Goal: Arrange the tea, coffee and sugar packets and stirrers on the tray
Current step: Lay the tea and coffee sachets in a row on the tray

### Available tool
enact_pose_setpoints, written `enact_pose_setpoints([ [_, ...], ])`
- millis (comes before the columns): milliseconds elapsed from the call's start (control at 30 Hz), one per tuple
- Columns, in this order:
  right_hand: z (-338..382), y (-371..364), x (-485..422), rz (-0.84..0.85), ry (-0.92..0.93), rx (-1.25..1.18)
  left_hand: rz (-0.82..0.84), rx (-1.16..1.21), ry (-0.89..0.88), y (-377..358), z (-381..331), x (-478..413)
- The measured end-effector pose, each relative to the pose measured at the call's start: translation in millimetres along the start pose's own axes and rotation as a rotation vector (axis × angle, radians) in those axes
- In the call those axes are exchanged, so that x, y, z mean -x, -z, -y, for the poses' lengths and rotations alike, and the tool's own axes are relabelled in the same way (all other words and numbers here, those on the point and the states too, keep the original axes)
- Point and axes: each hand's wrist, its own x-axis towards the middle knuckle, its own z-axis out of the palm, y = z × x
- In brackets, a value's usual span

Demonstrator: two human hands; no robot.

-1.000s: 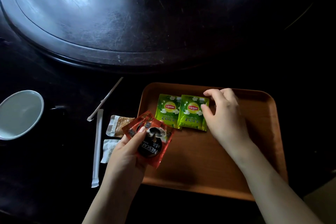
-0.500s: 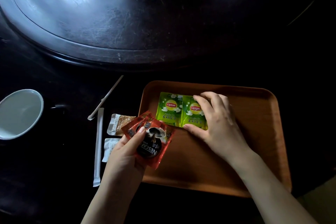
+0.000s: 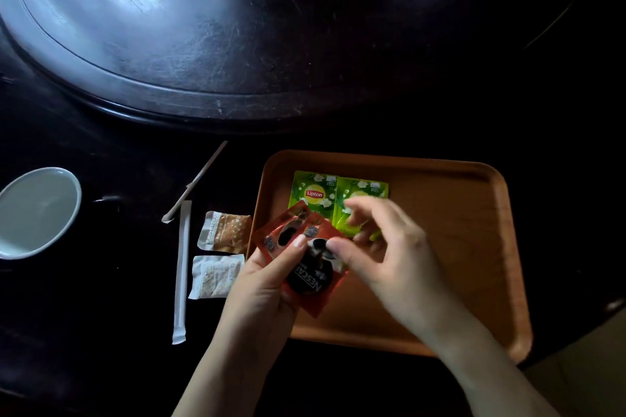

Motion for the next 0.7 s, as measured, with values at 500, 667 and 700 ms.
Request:
enact_pose_setpoints([
  [500,-18.5,19.3,42.9,-0.115,-0.35,-0.208,0.0,-0.231,-0.123,-29.5,38.1,7.1],
  [667,-19.5,46.9,36.2,-0.044,-0.26,-0.145,-0.005,-0.339,-0.184,-32.9,37.8,4.5],
  [700,-20.4,49.9,33.7,-0.012,-0.26,-0.152,0.002,-0.352,-0.181,-34.8,37.3,4.6],
])
